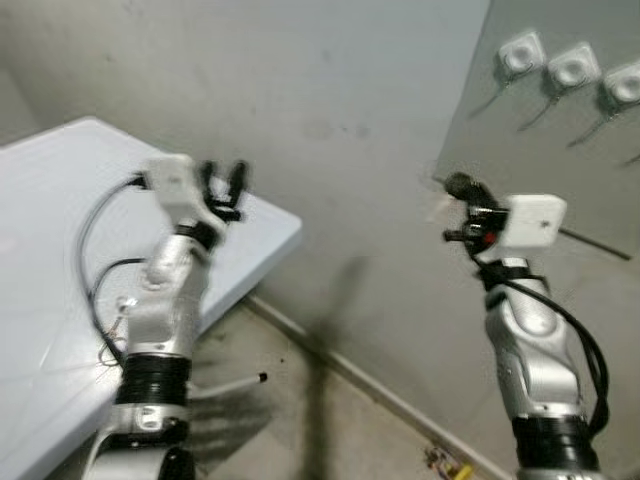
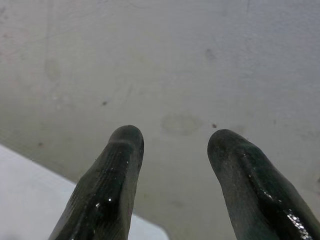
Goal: Hang keys on a hook
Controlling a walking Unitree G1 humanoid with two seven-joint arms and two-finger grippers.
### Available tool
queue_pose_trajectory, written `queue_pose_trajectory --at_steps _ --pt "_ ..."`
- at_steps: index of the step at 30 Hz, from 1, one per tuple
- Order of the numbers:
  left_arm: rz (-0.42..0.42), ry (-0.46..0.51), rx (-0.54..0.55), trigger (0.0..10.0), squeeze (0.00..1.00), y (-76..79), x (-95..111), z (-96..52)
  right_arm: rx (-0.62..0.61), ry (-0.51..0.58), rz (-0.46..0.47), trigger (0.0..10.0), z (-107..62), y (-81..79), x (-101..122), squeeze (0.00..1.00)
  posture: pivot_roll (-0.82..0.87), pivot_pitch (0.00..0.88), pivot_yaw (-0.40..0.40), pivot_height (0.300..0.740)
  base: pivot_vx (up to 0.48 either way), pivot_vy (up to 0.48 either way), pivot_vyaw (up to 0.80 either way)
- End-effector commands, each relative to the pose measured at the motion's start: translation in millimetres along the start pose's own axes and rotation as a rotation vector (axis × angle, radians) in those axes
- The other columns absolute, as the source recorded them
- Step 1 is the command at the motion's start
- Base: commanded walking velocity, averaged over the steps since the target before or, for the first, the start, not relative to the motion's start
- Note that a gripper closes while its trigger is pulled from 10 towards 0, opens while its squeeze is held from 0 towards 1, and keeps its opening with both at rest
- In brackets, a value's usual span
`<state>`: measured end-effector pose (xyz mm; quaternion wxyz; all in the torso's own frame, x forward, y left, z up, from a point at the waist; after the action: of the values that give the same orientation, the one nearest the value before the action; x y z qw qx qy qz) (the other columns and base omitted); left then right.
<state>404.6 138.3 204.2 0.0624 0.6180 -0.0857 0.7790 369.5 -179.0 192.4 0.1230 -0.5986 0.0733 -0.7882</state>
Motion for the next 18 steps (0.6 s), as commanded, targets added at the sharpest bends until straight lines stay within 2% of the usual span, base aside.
queue_pose_trajectory --at_steps 1,7,15,18 --pt "0.014 0.006 0.008 10.0 0.00 -6.8 3.5 -0.9 0.018 0.016 0.007 10.0 2.2 -6.1 6.6 0.00 -0.04 0.039 -0.022 0.740 0.326 0.000 0.00" --pt "0.016 0.009 0.006 10.0 0.00 -5.9 4.3 -0.7 0.018 0.011 0.009 10.0 2.8 -5.4 6.2 0.00 -0.04 0.042 -0.023 0.740 0.331 0.000 -0.67" --pt "0.007 0.038 -0.004 10.0 0.00 -1.3 10.4 -1.3 0.018 0.027 -0.005 10.0 3.1 -5.5 8.4 0.00 -0.04 0.046 -0.023 0.740 0.000 0.000 -0.58" --pt "0.019 0.034 -0.014 10.0 0.00 2.4 12.4 0.0 0.024 0.031 -0.007 10.0 2.7 -6.0 9.6 0.00 -0.04 0.050 -0.026 0.740 0.000 0.000 0.00"
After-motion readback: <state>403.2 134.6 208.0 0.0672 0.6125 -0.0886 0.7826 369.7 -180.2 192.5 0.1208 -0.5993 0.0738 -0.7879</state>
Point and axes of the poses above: a point about 5 cm out from each wrist's last joint towards the gripper, its own z axis pointing out of the wrist towards the gripper, its own x axis along the axis of the wrist's last joint, y = z × x, the point moved 5 cm from there along z, pointing out of the wrist towards the gripper, and after that the axes turned 15 degrees about z, right-handed, at the moved point
